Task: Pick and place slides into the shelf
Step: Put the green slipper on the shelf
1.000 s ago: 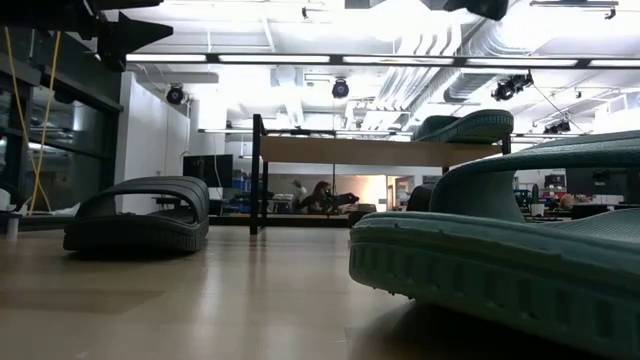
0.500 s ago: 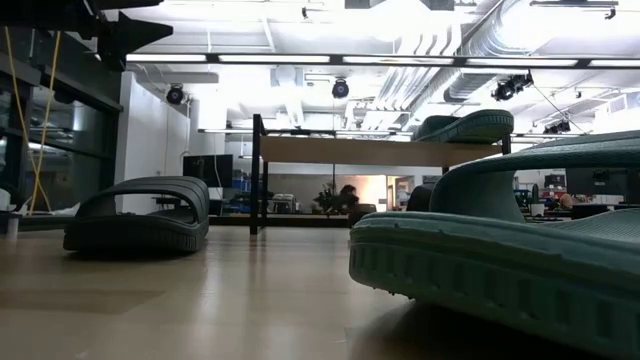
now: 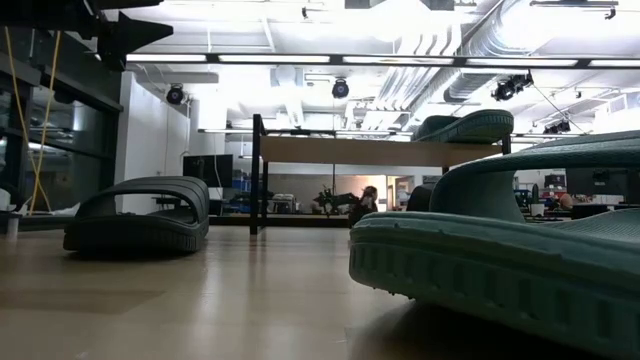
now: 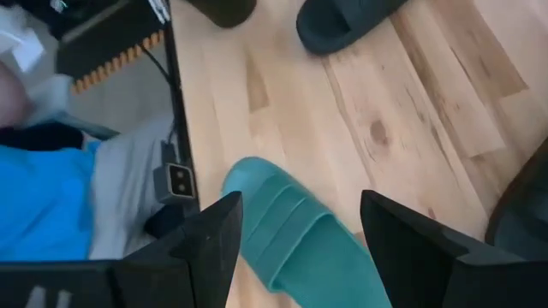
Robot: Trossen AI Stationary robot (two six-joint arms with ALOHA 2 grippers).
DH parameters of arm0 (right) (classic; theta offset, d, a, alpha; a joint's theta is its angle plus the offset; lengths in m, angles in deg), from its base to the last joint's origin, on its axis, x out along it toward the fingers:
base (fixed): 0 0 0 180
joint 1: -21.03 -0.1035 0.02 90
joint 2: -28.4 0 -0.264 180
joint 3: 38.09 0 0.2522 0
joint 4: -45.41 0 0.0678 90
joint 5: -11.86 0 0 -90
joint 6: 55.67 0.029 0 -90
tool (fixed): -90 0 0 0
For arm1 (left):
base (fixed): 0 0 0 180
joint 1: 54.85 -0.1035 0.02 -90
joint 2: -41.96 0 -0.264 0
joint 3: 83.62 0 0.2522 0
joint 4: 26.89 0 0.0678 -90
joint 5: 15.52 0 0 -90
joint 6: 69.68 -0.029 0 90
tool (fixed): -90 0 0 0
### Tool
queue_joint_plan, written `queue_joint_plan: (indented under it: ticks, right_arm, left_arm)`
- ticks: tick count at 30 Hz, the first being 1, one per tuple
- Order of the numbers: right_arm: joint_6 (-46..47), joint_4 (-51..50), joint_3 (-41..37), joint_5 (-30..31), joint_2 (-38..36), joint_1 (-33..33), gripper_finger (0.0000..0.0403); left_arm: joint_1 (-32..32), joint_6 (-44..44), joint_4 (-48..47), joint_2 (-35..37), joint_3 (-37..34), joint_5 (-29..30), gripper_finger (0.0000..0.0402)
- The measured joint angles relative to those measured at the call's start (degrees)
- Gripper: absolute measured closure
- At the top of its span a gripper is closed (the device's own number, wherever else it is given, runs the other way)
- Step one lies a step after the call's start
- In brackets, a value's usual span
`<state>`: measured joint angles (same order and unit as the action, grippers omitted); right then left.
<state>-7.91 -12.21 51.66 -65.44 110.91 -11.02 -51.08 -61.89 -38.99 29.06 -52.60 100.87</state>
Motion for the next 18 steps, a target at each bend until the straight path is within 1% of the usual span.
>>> queue_joint_plan:
  ticks: [4, 9, 18]
  right_arm:
    - [0.3, 0.0, 0.0, 1.3, 2.9, -1.1, 0.0176]
    - [1.2, 0.3, 0.0, 2.5, 4.6, -1.5, 0.0176]
    - [0.7, -0.2, 0.0, 9.8, 4.8, -4.3, 0.0176]
  left_arm:
    - [0.0, 0.0, -0.1, 0.0, 0.0, -0.3, 0.0151]
    - [0.0, 0.0, -0.1, 0.0, 0.0, -0.4, 0.0151]
    - [0.0, 0.0, -0.4, 0.0, 0.0, -0.4, 0.0151]
